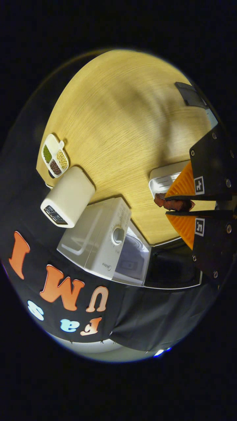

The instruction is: Open the microwave, put the food inside, and close the microwave door.

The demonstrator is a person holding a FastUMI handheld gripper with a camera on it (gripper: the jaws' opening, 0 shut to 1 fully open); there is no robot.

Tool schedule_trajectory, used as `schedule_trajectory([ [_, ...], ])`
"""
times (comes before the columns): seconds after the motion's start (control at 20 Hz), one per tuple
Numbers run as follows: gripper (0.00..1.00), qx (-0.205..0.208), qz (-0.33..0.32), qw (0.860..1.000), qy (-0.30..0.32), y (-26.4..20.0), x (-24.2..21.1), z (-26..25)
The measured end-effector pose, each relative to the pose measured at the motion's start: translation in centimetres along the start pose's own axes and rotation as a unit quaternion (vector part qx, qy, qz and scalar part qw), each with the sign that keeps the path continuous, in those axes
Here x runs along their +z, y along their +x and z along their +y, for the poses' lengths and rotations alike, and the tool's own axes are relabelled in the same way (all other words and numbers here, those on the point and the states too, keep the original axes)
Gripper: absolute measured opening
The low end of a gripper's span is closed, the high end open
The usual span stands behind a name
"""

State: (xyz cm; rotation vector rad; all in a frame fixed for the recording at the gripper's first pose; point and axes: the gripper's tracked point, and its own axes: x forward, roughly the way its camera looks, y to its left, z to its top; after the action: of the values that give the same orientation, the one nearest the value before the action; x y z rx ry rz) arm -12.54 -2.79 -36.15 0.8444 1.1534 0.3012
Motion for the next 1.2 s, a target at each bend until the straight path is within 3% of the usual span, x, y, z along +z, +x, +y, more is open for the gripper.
schedule_trajectory([
  [0.45, 0.11, 0.066, -0.093, 0.993, 0.007, 3.0, 0.5, 11.2],
  [1.2, 0.11, 0.086, -0.182, 0.979, 0.027, 18.0, -0.5, 20.9],
])
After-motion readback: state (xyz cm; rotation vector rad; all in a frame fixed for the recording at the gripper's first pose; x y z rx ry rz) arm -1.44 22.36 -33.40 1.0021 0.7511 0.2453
